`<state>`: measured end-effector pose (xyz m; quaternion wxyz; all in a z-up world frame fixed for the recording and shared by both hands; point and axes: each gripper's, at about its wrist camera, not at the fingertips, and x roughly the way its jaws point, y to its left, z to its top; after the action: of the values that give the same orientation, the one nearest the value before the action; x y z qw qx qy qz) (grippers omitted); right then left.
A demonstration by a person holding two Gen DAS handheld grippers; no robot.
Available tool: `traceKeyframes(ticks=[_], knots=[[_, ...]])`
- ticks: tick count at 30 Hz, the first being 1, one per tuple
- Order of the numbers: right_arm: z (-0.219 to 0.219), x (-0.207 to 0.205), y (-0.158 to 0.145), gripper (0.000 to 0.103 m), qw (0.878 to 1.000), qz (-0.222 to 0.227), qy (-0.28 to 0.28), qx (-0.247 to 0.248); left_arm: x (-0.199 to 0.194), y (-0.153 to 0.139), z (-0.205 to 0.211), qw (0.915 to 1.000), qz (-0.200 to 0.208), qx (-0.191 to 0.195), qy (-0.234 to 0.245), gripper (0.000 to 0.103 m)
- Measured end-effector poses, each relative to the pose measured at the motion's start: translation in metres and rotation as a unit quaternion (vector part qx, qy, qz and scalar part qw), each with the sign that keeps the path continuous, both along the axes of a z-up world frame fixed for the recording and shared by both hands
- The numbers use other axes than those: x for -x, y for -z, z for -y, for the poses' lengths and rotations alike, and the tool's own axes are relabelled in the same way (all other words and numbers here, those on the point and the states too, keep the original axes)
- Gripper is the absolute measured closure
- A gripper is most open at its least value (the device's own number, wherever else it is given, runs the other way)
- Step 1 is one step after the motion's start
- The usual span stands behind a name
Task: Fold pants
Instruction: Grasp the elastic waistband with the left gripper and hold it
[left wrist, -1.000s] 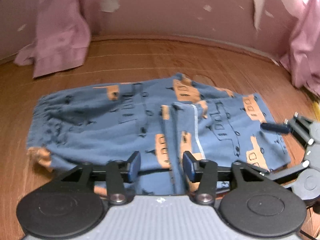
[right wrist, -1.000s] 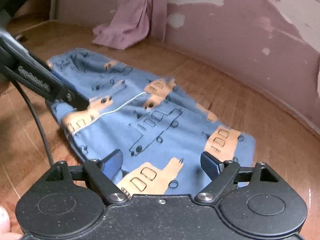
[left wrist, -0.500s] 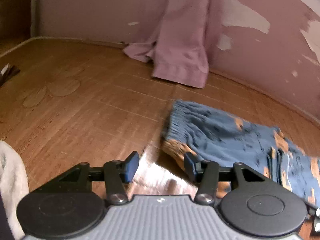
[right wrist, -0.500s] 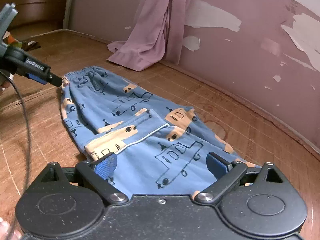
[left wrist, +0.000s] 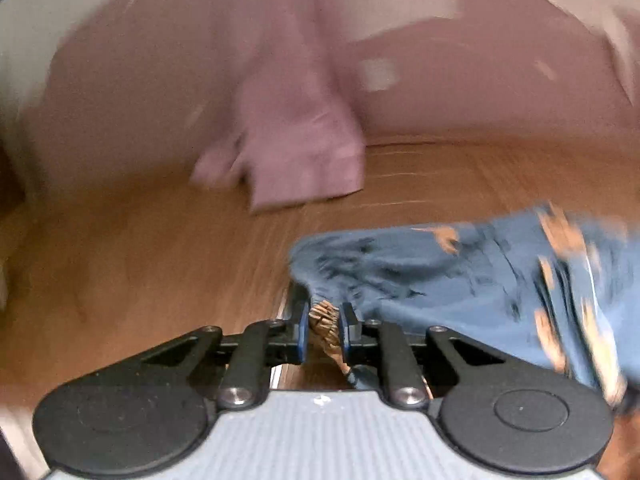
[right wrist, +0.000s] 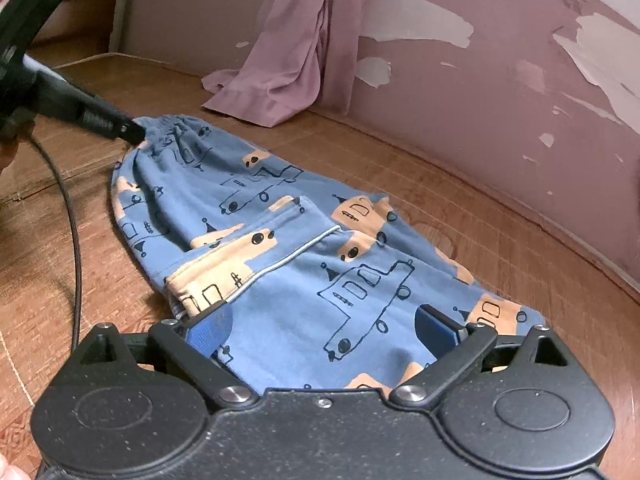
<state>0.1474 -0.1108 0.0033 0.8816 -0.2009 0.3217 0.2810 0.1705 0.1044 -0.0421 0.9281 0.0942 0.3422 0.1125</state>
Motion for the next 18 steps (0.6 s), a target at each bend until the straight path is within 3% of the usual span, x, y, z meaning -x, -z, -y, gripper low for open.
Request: traceKeyframes(ticks=[3, 6, 12, 18], knots=[[0.002, -0.001, 0.001, 0.003, 1.000, -0.004, 0.004, -0.005, 0.004, 0.009, 0.043, 0.9913, -0.001, -0.110, 0.072, 0.089], [0.002, -0.001, 0.001, 0.003, 1.000, -0.006, 0.005, -0.009, 0.004, 0.016, 0.059, 0.9835, 0.000, -0.151, 0.100, 0.089], [0.005, -0.002, 0.002, 0.003, 1.000, -0.012, 0.009, -0.018, -0.003, 0.014, 0.019, 0.9921, 0.002, -0.116, 0.048, 0.089], [0.008, -0.003, 0.003, 0.003, 0.999, -0.019, 0.011, -0.033, -0.007, 0.021, -0.027, 0.9996, -0.017, -0.017, 0.011, 0.080]])
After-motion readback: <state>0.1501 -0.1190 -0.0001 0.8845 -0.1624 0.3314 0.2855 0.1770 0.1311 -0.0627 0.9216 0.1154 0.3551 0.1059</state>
